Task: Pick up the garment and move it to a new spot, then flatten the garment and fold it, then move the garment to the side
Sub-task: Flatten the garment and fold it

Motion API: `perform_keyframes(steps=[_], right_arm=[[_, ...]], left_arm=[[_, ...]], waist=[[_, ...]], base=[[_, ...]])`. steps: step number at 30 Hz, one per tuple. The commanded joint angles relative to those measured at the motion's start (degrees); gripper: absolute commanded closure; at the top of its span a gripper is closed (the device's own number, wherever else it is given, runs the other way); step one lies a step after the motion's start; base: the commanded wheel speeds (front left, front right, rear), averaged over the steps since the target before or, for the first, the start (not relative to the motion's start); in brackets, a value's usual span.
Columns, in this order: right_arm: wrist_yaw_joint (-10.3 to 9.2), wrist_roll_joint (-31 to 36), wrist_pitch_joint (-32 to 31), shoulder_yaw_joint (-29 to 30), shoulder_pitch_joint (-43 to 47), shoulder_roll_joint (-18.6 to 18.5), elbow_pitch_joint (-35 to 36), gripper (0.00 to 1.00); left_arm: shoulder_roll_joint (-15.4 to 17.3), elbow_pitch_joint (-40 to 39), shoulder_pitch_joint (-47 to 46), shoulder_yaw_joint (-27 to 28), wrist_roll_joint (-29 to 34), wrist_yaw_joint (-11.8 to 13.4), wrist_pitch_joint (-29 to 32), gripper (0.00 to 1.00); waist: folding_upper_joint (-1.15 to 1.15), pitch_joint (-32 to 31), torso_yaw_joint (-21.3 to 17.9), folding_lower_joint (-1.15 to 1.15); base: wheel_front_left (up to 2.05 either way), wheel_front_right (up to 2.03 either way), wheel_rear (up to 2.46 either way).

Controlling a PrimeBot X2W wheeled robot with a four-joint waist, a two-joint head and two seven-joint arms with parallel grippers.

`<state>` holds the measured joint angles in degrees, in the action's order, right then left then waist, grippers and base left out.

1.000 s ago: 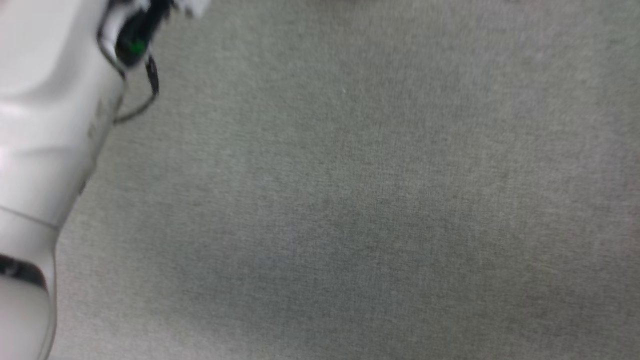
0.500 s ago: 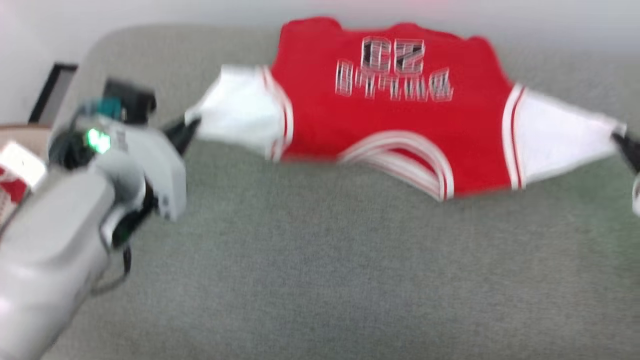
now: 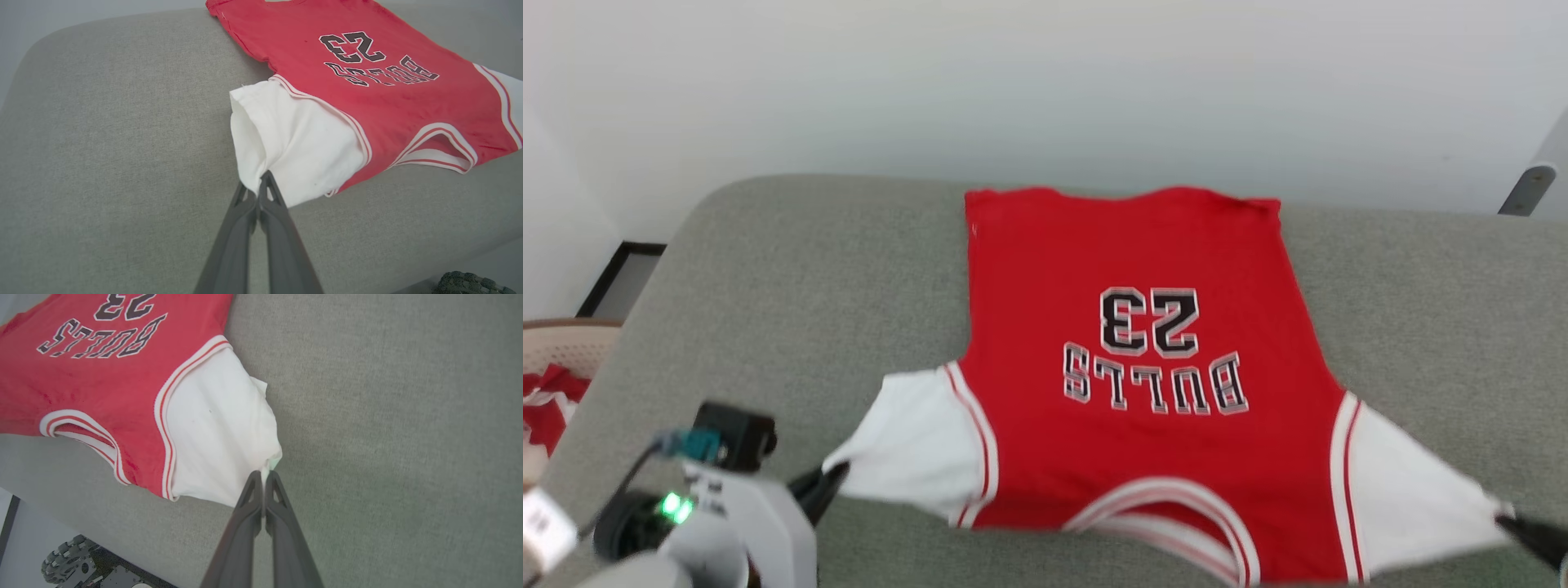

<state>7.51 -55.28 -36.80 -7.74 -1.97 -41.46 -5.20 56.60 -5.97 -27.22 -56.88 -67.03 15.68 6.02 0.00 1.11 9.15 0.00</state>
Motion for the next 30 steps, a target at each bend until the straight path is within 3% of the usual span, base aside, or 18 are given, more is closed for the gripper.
perform_keyframes(steps=[1, 6, 11, 20, 30], right_arm=[[-0.04, -0.1, -1.1, 1.2, 2.5, 0.0, 1.1, 1.00], [-0.04, 0.1, -4.9, 6.1, 11.0, 1.8, 6.2, 1.00], [-0.04, 2.4, -7.0, 9.5, 14.9, 5.1, 9.1, 1.00], [-0.04, 9.0, -8.9, 8.4, 12.3, 8.8, 9.0, 1.00], [-0.04, 15.8, -6.1, 3.4, 6.7, 9.8, 1.6, 1.00]], left_arm=[[1.1, -1.9, 1.8, 0.1, -0.2, 1.4, -0.6, 1.00], [4.4, -7.9, 7.6, 0.1, -1.6, 5.9, -3.4, 1.00], [3.7, -8.6, 10.4, -0.1, -2.0, 7.6, -6.2, 1.00], [0.2, -4.8, 9.6, -1.1, 0.0, 6.5, -8.1, 1.00], [-2.6, -2.5, 7.7, -1.5, 1.3, 5.0, -8.4, 1.00]], waist=[[0.00, -0.7, -0.4, 0.00], [0.00, 0.4, 0.1, 0.00], [0.00, 1.8, 0.4, 0.00], [0.00, 4.3, 0.4, 0.00], [0.00, 6.4, 1.0, 0.00]], base=[[0.00, 0.00, 0.00], [0.00, 0.00, 0.00], [0.00, 0.00, 0.00], [0.00, 0.00, 0.00], [0.00, 0.00, 0.00]])
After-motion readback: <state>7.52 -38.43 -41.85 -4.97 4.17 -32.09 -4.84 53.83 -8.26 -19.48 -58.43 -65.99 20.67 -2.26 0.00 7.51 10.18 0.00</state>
